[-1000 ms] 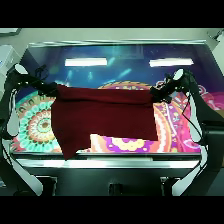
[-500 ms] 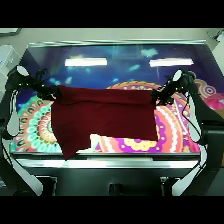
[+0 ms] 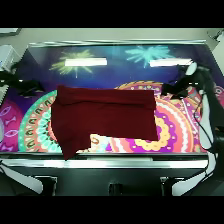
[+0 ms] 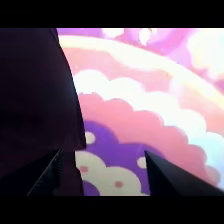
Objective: Fold the clothes and pants, and hang the long-sleeved shirts on hangers.
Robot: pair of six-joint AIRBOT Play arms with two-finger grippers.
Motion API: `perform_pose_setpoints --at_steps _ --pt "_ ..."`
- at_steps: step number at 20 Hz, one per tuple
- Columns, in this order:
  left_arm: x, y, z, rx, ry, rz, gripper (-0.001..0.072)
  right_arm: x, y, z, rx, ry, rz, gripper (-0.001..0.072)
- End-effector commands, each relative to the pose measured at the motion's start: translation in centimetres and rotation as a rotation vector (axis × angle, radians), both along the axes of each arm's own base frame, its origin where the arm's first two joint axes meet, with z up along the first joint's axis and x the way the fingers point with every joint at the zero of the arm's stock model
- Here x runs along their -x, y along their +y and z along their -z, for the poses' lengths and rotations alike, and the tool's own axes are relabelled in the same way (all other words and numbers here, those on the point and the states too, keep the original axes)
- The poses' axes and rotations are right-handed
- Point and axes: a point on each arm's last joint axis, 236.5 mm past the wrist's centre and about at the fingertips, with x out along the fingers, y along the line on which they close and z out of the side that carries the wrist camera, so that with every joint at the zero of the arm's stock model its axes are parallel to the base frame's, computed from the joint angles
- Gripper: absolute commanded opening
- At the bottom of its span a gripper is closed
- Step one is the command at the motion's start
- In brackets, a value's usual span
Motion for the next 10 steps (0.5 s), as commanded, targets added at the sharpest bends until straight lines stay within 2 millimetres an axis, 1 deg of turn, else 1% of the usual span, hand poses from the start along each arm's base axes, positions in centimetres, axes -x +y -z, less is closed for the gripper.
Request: perform_pose_setpoints --at_steps 1,2,4,5,6,7,10 --pt "5.0 3.1 -2.5 0.071 -0.006 -0.121 0.0634 2.8 1.1 -2.7 -0.240 0.004 -0.124 0.0567" --pt "7.1 3.3 -2.2 0.116 0.001 -0.154 0.0634 3.7 2.2 -3.2 -0.358 0.019 -0.127 0.0520" --pt "11.2 2.5 -0.7 0.224 0.009 -0.216 0.0634 5.8 3.7 -3.4 -0.506 0.068 -0.135 0.0513" --pt "13.3 1.4 0.4 0.284 0.016 -0.233 0.0634 6.5 4.3 -3.2 -0.547 0.079 -0.133 0.0513" --pt "15.0 0.1 1.4 0.336 0.019 -0.244 0.0634 7.2 4.7 -2.8 -0.560 0.092 -0.134 0.0513" --pt "16.8 -1.6 2.5 0.388 0.027 -0.244 0.0634 7.7 5.2 -2.5 -0.584 0.101 -0.122 0.0513" --pt "21.1 -6.6 5.6 0.498 0.092 -0.250 0.0634 8.8 6.4 -2.6 -0.638 0.111 -0.116 0.0512"
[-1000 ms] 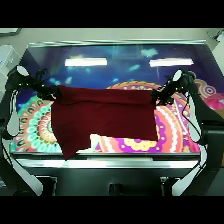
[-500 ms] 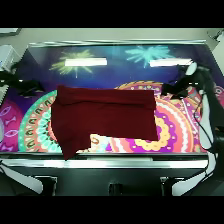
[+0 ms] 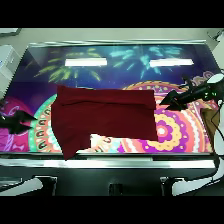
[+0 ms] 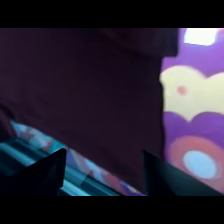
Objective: Fold the clothes and pants, and hang the long-sleeved shirts on hangers.
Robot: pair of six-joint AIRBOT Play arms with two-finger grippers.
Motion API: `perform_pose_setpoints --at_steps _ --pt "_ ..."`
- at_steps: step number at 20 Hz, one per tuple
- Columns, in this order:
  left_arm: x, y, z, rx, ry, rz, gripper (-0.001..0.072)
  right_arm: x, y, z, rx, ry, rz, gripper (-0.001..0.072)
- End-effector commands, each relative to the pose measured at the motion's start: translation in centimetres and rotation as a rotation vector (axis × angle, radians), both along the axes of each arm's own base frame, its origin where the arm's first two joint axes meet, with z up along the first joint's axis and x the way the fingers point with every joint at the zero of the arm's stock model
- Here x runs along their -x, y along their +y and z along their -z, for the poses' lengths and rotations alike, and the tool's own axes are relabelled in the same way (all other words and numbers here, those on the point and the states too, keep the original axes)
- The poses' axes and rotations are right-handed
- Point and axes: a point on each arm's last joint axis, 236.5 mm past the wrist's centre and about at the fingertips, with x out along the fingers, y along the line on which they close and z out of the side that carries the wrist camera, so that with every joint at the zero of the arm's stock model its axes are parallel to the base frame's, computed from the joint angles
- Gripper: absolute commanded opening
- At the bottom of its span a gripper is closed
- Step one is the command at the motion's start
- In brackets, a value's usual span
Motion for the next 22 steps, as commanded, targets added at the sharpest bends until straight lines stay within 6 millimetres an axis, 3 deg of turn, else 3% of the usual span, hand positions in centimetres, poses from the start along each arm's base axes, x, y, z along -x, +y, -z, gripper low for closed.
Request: perform_pose_setpoints --at_steps 1,4,9,18,20,21,22 --pt "5.0 -5.8 3.1 0.155 0.019 -0.017 0.0634 1.2 1.7 -0.9 -0.103 -0.004 -0.003 0.0512" --pt "7.5 -9.0 5.0 0.227 0.068 -0.011 0.0624 0.8 2.2 -2.3 -0.120 -0.044 0.008 0.0512" --pt "7.1 -11.0 6.4 0.215 0.033 0.008 0.0623 0.8 2.4 -4.0 -0.119 -0.088 0.009 0.0511" --pt "5.1 -10.2 8.1 0.088 -0.033 0.002 0.0619 1.2 2.5 -5.8 -0.107 -0.117 0.014 0.0508" --pt "5.0 -10.1 8.2 0.083 -0.036 -0.001 0.0602 1.2 2.5 -5.9 -0.106 -0.119 0.014 0.0416" --pt "5.1 -10.1 8.2 0.084 -0.035 -0.001 0.0576 1.2 2.5 -5.9 -0.106 -0.120 0.014 0.0410" --pt "5.1 -10.2 8.2 0.088 -0.033 0.002 0.0375 1.2 2.5 -5.9 -0.107 -0.119 0.013 0.0411"
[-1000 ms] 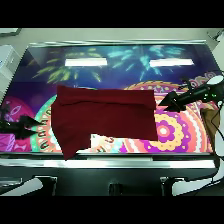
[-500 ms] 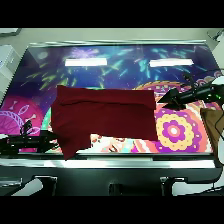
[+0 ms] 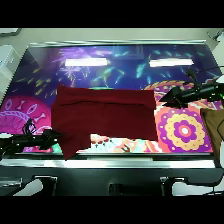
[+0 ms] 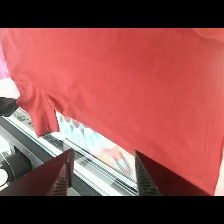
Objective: Fold the clothes and pants, and hang the long-sleeved shirts on hangers.
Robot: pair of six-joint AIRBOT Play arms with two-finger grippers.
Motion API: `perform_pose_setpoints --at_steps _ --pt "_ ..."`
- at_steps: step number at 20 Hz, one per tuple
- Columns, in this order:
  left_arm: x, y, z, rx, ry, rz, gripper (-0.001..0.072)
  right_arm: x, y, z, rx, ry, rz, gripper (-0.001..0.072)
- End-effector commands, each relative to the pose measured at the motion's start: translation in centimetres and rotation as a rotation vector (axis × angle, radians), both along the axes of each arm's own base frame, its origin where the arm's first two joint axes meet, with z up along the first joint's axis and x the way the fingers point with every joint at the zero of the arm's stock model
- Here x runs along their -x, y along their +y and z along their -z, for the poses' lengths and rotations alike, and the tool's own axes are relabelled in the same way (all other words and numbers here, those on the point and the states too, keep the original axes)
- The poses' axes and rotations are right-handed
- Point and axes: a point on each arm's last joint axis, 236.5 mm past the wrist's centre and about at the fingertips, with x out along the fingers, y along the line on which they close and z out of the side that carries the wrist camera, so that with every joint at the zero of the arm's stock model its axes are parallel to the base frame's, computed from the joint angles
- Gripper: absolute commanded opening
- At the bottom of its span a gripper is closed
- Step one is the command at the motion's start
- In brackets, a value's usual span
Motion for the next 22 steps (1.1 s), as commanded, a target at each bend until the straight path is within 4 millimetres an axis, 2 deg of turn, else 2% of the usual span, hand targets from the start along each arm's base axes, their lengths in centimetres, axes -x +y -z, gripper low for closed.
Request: perform_pose_setpoints --at_steps 1,5,6,7,10,12,14,18,22 --pt "-0.1 0.0 0.1 -0.005 -0.007 0.003 0.0302 0.1 0.0 -0.1 0.001 0.000 0.002 0.0413" --pt "0.0 -1.2 -0.1 0.008 -0.007 0.039 0.0299 0.1 -0.6 0.5 0.035 0.001 0.000 0.0419" --pt "0.0 -1.6 -0.2 0.012 -0.009 0.049 0.0214 0.1 -0.9 0.8 0.057 0.001 -0.002 0.0419" --pt "0.1 -1.9 -0.2 0.014 -0.010 0.060 0.0014 0.0 -1.3 1.2 0.080 -0.005 -0.001 0.0419" --pt "0.1 -2.1 -0.2 0.013 -0.009 0.068 0.0023 0.0 -2.1 2.5 0.120 0.005 0.008 0.0427" --pt "0.1 -2.0 -0.2 0.013 -0.008 0.064 0.0023 1.1 -1.9 4.2 0.113 0.048 -0.001 0.0498" --pt "0.1 -2.0 -0.2 0.013 -0.008 0.064 0.0023 3.1 -1.9 6.4 0.071 0.132 0.011 0.0499" --pt "0.1 -2.0 -0.2 0.012 -0.008 0.064 0.0023 8.5 -3.3 10.3 -0.037 0.328 0.104 0.0498" --pt "0.1 -2.0 -0.2 0.013 -0.008 0.064 0.0023 12.3 -2.0 12.9 -0.077 0.400 0.087 0.0498"
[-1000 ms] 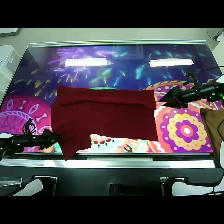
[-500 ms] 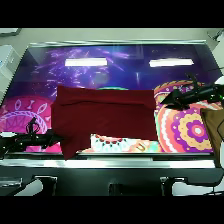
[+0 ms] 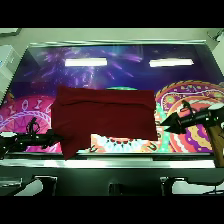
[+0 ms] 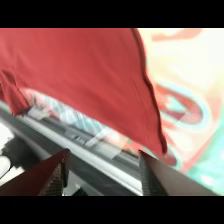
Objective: Fold the clothes and pants, and hang the long-sleeved shirts on hangers.
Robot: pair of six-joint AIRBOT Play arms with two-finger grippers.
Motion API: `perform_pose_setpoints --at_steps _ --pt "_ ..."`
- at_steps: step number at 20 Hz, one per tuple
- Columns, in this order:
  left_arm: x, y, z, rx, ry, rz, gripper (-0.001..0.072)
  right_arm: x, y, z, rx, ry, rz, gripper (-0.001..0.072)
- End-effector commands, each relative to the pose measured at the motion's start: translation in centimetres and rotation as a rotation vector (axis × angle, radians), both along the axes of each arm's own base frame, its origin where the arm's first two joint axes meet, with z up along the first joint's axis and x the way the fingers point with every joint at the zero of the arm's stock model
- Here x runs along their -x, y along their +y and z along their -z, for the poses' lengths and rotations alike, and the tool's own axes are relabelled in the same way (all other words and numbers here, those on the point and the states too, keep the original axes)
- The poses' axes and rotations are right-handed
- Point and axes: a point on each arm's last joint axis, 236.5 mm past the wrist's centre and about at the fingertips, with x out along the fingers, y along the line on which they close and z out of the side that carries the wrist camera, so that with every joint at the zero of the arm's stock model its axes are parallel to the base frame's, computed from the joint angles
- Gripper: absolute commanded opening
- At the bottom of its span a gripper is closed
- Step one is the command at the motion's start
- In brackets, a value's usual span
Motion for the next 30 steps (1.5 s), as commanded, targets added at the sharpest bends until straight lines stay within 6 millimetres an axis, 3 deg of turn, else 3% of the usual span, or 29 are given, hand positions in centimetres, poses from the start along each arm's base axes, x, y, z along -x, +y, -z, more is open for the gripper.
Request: perform_pose_setpoints --at_steps 1,4,9,15,22,25,27,28,30 --pt "0.0 0.0 0.0 0.001 0.000 0.000 0.0023 3.3 0.9 2.3 -0.034 0.062 0.000 0.0498" --pt "0.0 0.0 0.0 0.001 0.001 0.001 0.0023 4.3 0.7 3.5 -0.004 0.076 -0.015 0.0496" --pt "0.1 -0.1 -0.1 0.005 0.003 0.002 0.0023 3.9 0.4 5.0 0.038 0.056 0.020 0.0495" --pt "0.1 -0.1 -0.1 0.004 0.002 0.002 0.0023 1.9 0.4 5.4 0.042 0.008 0.100 0.0477" --pt "0.1 -0.1 0.0 0.004 0.002 0.002 0.0023 4.1 1.6 7.1 0.032 0.066 0.127 0.0474" --pt "0.1 -0.1 0.0 0.004 0.002 0.002 0.0023 3.4 1.8 7.2 0.024 0.045 0.157 0.0365" --pt "0.0 -0.1 -0.1 0.004 0.002 0.002 0.0023 2.4 2.2 6.6 -0.010 0.004 0.176 0.0116" --pt "0.0 -0.1 -0.1 0.005 0.003 0.001 0.0023 1.8 2.5 6.1 -0.035 -0.025 0.184 0.0033" --pt "-0.1 -0.2 -0.5 0.015 0.001 0.009 0.0022 1.0 2.8 5.2 -0.058 -0.058 0.202 0.0032"
